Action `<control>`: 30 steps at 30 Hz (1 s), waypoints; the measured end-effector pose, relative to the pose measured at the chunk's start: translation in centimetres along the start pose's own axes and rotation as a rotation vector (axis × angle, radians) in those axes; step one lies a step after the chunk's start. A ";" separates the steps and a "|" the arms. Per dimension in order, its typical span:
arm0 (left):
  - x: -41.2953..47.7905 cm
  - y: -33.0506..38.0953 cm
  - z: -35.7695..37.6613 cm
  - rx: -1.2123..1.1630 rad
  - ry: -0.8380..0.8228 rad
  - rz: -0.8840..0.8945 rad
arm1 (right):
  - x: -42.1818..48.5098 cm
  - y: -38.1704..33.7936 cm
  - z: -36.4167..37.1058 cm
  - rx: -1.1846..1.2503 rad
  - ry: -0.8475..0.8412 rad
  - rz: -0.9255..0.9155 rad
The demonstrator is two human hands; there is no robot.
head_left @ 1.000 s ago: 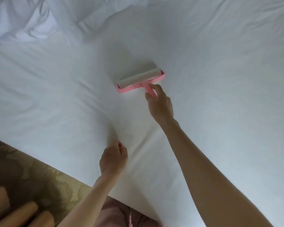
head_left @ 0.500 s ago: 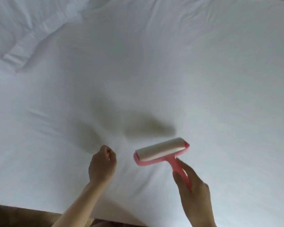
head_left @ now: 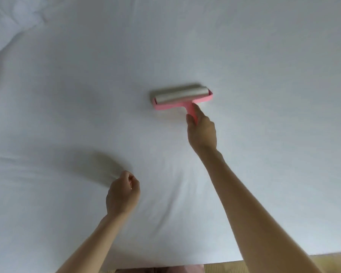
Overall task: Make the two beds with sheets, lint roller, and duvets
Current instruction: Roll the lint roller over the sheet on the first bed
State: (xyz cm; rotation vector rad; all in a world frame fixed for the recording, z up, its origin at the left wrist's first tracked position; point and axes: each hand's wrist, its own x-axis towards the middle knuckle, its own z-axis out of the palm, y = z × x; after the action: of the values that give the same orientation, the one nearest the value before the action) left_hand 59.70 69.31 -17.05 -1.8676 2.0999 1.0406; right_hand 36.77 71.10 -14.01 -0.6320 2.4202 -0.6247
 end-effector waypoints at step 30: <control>-2.9 -2.3 -0.5 0.047 -0.084 0.093 | -19.3 6.7 -3.0 -0.162 -0.142 0.258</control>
State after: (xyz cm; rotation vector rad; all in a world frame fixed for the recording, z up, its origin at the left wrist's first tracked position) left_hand 62.61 71.43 -16.06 -1.6894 2.1620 1.0596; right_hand 47.11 87.91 -7.91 -0.4022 2.3807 -0.2705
